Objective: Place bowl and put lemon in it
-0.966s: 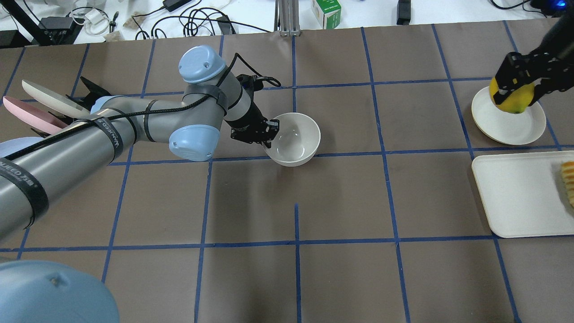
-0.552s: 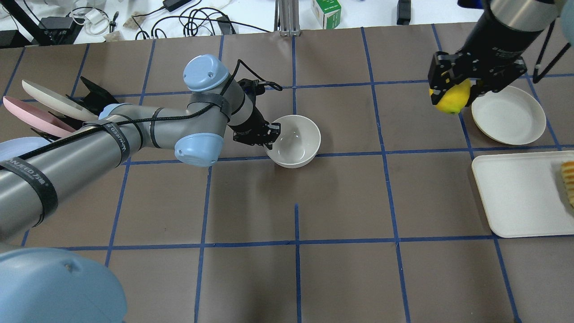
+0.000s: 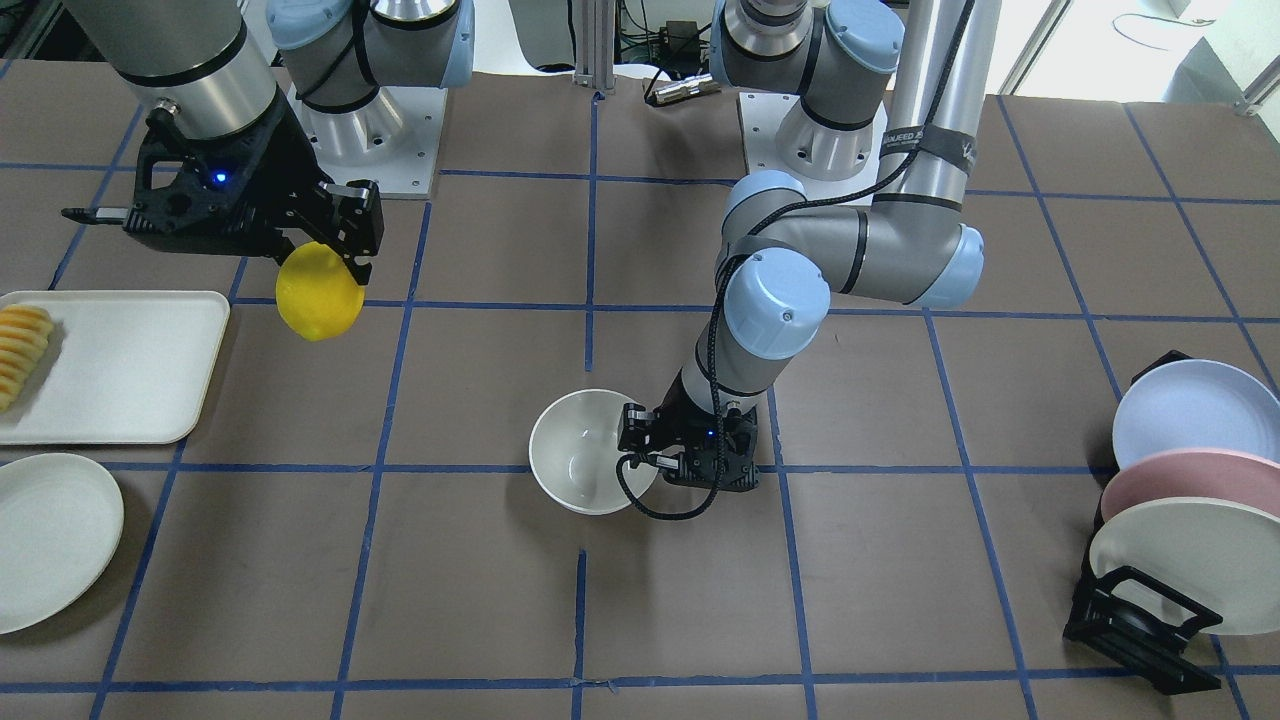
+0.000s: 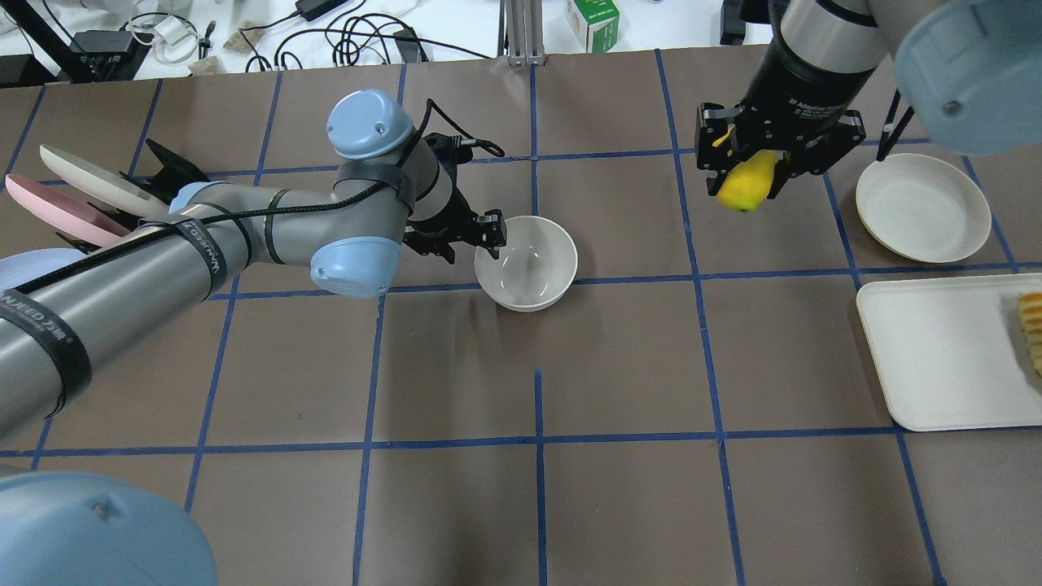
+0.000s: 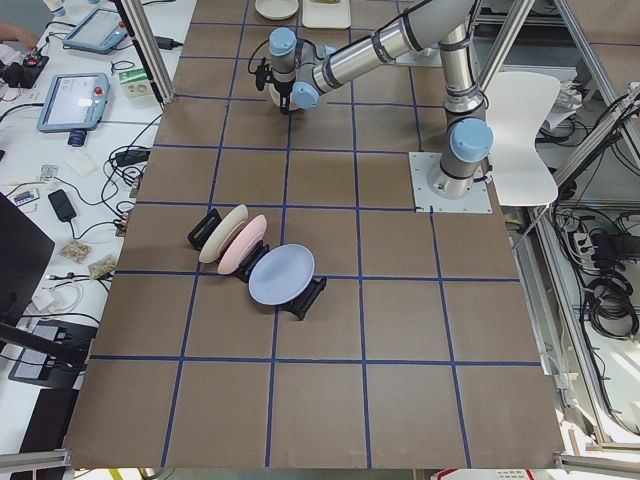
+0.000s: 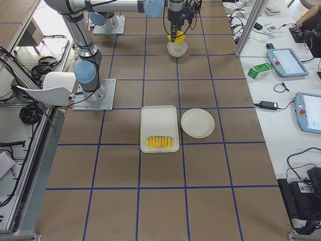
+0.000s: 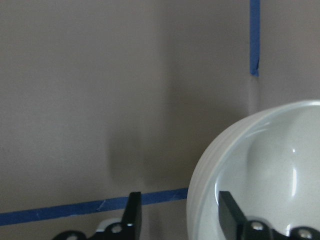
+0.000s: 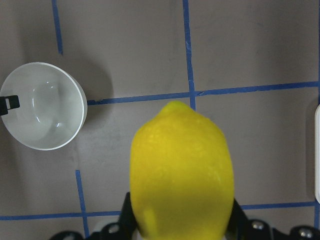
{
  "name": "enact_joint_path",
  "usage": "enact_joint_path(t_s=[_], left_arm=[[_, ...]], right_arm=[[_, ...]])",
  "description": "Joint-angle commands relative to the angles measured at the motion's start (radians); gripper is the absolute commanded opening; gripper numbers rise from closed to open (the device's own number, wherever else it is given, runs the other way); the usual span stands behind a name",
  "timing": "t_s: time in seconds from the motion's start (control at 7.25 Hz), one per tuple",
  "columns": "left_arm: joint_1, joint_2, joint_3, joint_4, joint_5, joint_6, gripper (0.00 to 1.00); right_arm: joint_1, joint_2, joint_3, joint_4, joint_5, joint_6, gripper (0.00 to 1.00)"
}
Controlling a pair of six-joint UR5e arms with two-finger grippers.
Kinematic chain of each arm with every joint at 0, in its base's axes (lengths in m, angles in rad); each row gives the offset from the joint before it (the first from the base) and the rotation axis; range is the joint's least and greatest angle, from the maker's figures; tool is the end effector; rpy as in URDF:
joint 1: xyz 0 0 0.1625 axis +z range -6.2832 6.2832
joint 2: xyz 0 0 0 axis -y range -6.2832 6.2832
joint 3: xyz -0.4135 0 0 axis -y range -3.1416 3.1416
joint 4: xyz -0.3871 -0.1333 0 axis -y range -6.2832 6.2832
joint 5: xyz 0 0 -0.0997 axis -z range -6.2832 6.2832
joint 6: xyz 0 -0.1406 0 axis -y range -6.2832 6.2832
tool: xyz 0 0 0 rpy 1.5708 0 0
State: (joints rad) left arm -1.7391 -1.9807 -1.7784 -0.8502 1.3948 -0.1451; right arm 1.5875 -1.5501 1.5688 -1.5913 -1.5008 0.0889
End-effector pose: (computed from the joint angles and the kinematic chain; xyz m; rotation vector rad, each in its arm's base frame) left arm -0.2552 -0.5590 0.1902 -0.0476 -2.9495 0.1097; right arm 0.1514 -0.4931 0.4286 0.1108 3.0696 0.0029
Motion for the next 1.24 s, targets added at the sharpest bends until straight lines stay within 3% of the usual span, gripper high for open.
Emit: enact_joint_path(t_s=[0.0, 0.28, 0.55, 0.83, 1.1], left_arm=[[0.019, 0.084, 0.097, -0.187, 0.141, 0.053, 1.0], [0.108, 0.16, 0.257, -0.507, 0.156, 0.2, 1.0], [0.159, 0.259, 0.292, -0.71, 0.159, 0.289, 1.0], [0.193, 0.35, 0.248, -0.766, 0.193, 0.291, 1.0], [0.225, 0.408, 0.167, -0.764, 0.19, 0.297, 1.0]], right_arm=[[0.005, 0.004, -0.003, -0.004, 0.011, 0.011, 0.35], [0.092, 0.085, -0.001, -0.106, 0.03, 0.095, 0.35], [0.242, 0.212, -0.003, -0.275, 0.021, 0.238, 0.35], [0.34, 0.325, -0.003, -0.419, 0.01, 0.307, 0.35], [0.348, 0.416, 0.004, -0.49, 0.01, 0.305, 0.35]])
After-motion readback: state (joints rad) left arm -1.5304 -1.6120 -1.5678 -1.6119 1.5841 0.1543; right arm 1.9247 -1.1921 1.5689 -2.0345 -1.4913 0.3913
